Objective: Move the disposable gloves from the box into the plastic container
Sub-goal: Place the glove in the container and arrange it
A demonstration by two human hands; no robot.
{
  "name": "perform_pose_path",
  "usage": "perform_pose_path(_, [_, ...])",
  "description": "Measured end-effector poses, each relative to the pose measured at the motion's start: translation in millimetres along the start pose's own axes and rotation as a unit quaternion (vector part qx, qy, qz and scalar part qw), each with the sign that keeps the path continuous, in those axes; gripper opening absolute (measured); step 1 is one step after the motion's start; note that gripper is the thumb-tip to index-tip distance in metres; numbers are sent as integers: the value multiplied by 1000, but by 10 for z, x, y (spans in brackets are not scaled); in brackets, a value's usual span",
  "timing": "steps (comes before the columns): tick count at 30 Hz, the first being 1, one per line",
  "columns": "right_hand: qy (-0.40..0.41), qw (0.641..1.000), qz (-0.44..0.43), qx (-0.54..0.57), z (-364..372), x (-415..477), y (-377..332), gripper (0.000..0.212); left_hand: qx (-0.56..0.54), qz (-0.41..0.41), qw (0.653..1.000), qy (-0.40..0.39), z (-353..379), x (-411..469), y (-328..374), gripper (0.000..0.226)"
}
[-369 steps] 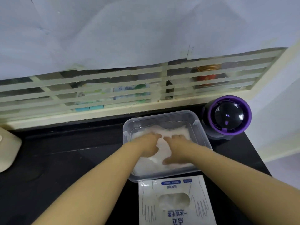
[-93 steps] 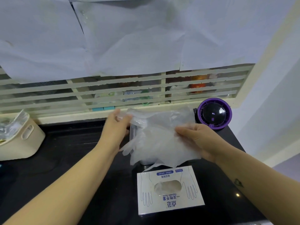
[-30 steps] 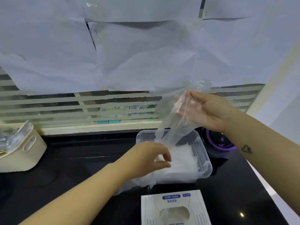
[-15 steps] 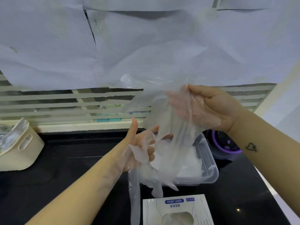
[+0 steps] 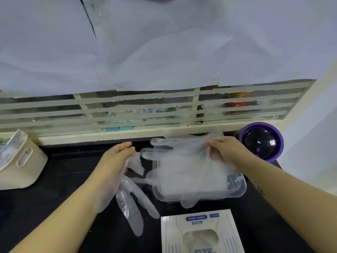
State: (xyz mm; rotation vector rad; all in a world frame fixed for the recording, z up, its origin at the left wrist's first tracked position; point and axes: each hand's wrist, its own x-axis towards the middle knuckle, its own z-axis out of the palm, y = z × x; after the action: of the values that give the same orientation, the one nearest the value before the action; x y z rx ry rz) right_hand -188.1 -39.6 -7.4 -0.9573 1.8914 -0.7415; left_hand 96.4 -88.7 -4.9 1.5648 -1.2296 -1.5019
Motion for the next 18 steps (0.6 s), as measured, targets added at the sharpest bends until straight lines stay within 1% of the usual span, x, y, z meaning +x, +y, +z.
perform_pose_path(1, [6, 1000, 0, -20, 32, 13, 33, 30, 10, 25, 999, 35, -38, 46, 22, 27])
perform_pose_path(3, [12, 999, 1, -35, 83, 41, 98, 27, 49, 88, 993, 63, -44, 70, 94, 27])
perform_pose_path(5, [8, 1000, 11, -28, 126, 62, 136, 20, 128, 160, 977, 51, 45, 57, 173, 22])
perform_pose_path(7, [9, 998, 18, -60, 155, 86, 144, 18, 260, 213, 942, 6, 265, 9, 272, 20])
perform_pose_path(8, [8, 996, 11, -90, 161, 103, 145, 18, 339, 227, 912, -35, 387, 16, 281, 21])
perform_pose_path(9, [6, 993, 1, -120, 159, 111, 137, 19, 421, 226, 875, -79, 518, 36, 262, 25])
perform_pose_path(11, [10, 987, -18, -159, 137, 109, 118, 17, 558, 200, 790, -158, 759, 92, 164, 39])
perform_pose_path(12, [18, 988, -24, -152, 115, 111, 126, 23, 604, 184, 753, -185, 854, 131, 94, 46])
perform_pose_path(13, [28, 990, -32, -136, 90, 106, 139, 34, 636, 168, 724, -206, 935, 158, 38, 50])
perform_pose_path(14, [40, 990, -46, -126, 51, 87, 166, 45, 652, 159, 707, -222, 1018, 196, -3, 53])
perform_pose_path(15, [71, 983, -79, -148, 28, 48, 175, 54, 658, 151, 701, -230, 1076, 237, -42, 54])
perform_pose_path(16, [114, 963, -134, -204, 18, -3, 173, 58, 659, 143, 700, -235, 1118, 279, -70, 54])
perform_pose_path(17, [162, 924, -208, -278, 19, -55, 181, 55, 659, 135, 700, -240, 1163, 318, -89, 54])
perform_pose_path(18, [185, 880, -283, -334, 53, -114, 148, 49, 658, 131, 699, -246, 1190, 350, -104, 53])
